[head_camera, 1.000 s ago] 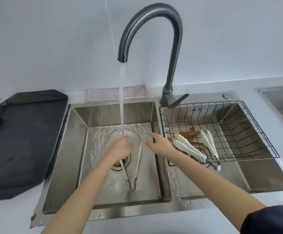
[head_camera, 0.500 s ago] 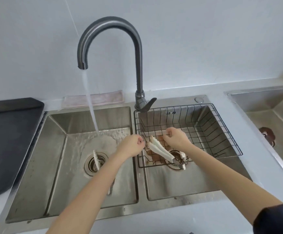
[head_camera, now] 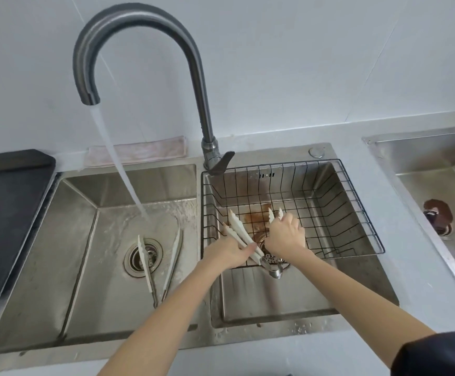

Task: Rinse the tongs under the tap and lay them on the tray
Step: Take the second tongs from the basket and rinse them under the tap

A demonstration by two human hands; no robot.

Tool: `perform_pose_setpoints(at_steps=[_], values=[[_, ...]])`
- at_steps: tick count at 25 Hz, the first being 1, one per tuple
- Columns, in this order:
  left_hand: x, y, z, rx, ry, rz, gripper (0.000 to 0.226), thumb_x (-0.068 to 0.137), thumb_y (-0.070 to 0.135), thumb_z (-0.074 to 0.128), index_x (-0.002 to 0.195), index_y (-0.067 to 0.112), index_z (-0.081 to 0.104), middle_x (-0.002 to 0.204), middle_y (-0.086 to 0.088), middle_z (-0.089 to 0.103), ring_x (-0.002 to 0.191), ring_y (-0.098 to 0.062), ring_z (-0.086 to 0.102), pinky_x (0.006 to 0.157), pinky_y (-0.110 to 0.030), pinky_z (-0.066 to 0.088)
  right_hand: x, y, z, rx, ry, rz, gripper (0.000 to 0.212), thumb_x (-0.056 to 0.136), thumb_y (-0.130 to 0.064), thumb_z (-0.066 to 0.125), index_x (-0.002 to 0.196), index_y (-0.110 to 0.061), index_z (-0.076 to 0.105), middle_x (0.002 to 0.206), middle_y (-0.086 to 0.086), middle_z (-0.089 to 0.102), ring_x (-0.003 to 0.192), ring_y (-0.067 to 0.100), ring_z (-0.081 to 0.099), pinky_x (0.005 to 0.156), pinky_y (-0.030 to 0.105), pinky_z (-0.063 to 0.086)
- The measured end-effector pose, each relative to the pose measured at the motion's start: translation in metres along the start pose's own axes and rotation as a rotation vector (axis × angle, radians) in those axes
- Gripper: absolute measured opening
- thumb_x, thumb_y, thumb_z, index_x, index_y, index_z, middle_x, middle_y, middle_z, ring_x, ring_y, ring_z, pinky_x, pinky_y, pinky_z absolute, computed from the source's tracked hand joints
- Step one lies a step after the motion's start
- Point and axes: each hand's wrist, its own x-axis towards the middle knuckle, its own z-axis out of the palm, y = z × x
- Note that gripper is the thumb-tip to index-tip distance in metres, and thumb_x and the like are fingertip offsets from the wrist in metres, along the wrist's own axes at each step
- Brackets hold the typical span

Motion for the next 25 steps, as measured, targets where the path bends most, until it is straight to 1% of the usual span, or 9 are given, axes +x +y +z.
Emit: perform_pose_setpoints(at_steps=[3,6,11,13,16,18,20,23,25], values=[[0.003,0.002,0.003,-0.058,-0.008,-0.001,0.064,0.086,0.064,0.028,0.094,0.013,0.066,0.084,-0.008,0.065,0.094,-0.028,0.062,0.078,-0.034,0.045,0.000,0.000,0.004,0.039,0.023,0.000,0.044,0.086,-0.008,0.046,0.129,0.002,0.043,0.134,0.018,0.038,0.127,0.034,0.035,0.106,0.041,0.031],[0.003,0.001,0.004,-0.110,-0.032,0.007,0.055,0.087,0.059,0.034,0.089,0.015,0.067,0.067,0.005,0.056,0.086,-0.024,0.060,0.071,-0.030,0.041,-0.001,0.000,0.009,0.083,0.044,0.009,0.037,0.086,-0.006,0.044,0.122,-0.001,0.048,0.131,0.017,0.042,0.124,0.034,0.037,0.105,0.042,0.031],[-0.001,0.001,-0.002,-0.359,-0.033,-0.032,0.032,0.088,0.043,0.047,0.084,0.016,0.063,0.085,-0.002,0.061,0.083,-0.019,0.055,0.079,-0.030,0.044,-0.005,-0.005,0.012,0.161,0.102,0.013,0.034,0.087,-0.006,0.040,0.120,-0.002,0.049,0.129,0.015,0.049,0.125,0.033,0.041,0.110,0.044,0.026],[-0.006,0.003,-0.007,-0.441,-0.002,-0.035,0.028,0.087,0.038,0.051,0.076,0.014,0.061,0.084,-0.003,0.060,0.083,-0.019,0.054,0.078,-0.028,0.041,-0.007,-0.006,0.008,0.209,0.128,-0.005,0.034,0.088,-0.007,0.039,0.121,-0.001,0.047,0.128,0.016,0.049,0.123,0.033,0.044,0.108,0.042,0.028],[-0.015,0.005,-0.013,-0.590,0.069,-0.032,0.022,0.087,0.032,0.053,0.071,0.016,0.057,0.069,0.003,0.056,0.072,-0.015,0.055,0.062,-0.022,0.039,-0.013,-0.008,-0.001,0.377,0.144,-0.045,0.036,0.090,-0.007,0.041,0.125,0.000,0.043,0.130,0.016,0.044,0.113,0.035,0.051,0.087,0.037,0.040],[-0.022,0.004,-0.017,-0.753,0.101,-0.022,0.018,0.088,0.028,0.053,0.074,0.017,0.056,0.077,0.001,0.062,0.064,-0.007,0.058,0.049,-0.014,0.038,-0.016,-0.010,-0.006,0.533,0.166,-0.076,0.039,0.088,-0.003,0.043,0.127,0.001,0.041,0.131,0.016,0.041,0.111,0.033,0.050,0.079,0.030,0.037],[-0.030,0.002,-0.021,-0.928,0.158,-0.020,0.016,0.090,0.027,0.053,0.077,0.017,0.052,0.089,-0.004,0.066,0.065,-0.009,0.063,0.043,-0.012,0.040,-0.020,-0.015,-0.011,0.686,0.182,-0.093,0.043,0.087,-0.001,0.045,0.130,0.000,0.040,0.133,0.017,0.040,0.112,0.029,0.049,0.083,0.028,0.038],[-0.041,-0.011,-0.030,-1.137,0.285,-0.031,0.018,0.090,0.029,0.054,0.091,0.012,0.047,0.090,-0.007,0.063,0.067,-0.014,0.062,0.063,-0.025,0.054,-0.030,-0.029,-0.015,0.897,0.182,-0.086,0.048,0.087,-0.003,0.052,0.132,-0.003,0.037,0.133,0.014,0.043,0.102,0.019,0.049,0.084,0.024,0.041],[-0.047,-0.023,-0.036,-1.228,0.314,0.008,0.016,0.089,0.027,0.055,0.089,0.014,0.046,0.090,-0.010,0.061,0.069,-0.019,0.063,0.067,-0.032,0.058,-0.036,-0.041,-0.011,0.997,0.176,-0.086,0.053,0.086,-0.005,0.055,0.135,-0.006,0.034,0.132,0.012,0.047,0.100,0.017,0.051,0.082,0.026,0.045]])
